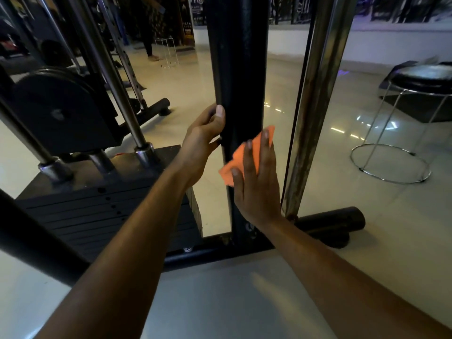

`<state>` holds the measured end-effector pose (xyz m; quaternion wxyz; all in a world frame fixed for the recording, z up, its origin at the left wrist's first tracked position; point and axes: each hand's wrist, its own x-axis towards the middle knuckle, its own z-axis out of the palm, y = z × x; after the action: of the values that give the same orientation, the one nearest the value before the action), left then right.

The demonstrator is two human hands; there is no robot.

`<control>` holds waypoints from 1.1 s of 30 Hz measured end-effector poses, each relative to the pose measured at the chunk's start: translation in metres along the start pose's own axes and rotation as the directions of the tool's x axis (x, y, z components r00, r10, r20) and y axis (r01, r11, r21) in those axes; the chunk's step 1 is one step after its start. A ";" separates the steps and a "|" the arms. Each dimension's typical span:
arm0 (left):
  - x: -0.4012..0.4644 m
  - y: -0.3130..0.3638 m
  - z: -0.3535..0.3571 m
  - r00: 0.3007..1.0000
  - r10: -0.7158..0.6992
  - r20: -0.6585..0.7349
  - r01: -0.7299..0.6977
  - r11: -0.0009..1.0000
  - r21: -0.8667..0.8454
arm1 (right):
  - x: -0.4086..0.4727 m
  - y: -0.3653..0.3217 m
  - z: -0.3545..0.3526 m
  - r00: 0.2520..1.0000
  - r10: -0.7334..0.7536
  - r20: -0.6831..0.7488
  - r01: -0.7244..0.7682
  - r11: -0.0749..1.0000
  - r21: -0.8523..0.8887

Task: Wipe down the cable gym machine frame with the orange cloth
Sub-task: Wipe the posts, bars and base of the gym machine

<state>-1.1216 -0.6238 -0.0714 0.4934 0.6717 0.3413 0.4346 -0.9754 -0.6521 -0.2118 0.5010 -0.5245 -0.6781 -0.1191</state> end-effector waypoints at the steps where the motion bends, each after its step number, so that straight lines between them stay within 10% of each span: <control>1: -0.001 -0.003 0.000 1.000 -0.010 0.000 0.010 1.000 0.005 | -0.017 0.006 0.005 0.999 -0.006 0.047 0.007 1.000 -0.025; 11: -0.018 -0.049 0.005 0.992 -0.122 -0.005 0.122 0.992 0.028 | -0.009 0.003 0.004 0.999 0.044 0.002 -0.044 0.996 0.083; 18: -0.036 -0.091 0.010 0.980 -0.201 -0.008 0.201 0.980 -0.001 | -0.095 0.037 0.028 0.972 0.079 0.220 -0.084 0.996 0.013; 25: -0.038 -0.132 0.009 0.962 -0.273 0.004 0.273 0.962 -0.010 | -0.046 0.019 0.025 0.996 0.083 0.009 -0.084 0.991 0.102; 33: -0.044 -0.159 0.012 0.961 -0.274 -0.020 0.273 0.961 -0.042 | -0.151 0.077 0.036 0.912 0.060 0.405 0.032 0.976 -0.217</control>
<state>-1.1322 -0.6223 -0.2368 0.5572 0.6030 0.4286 0.3771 -0.9391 -0.6843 -0.3783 0.2881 -0.5945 -0.7467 -0.0772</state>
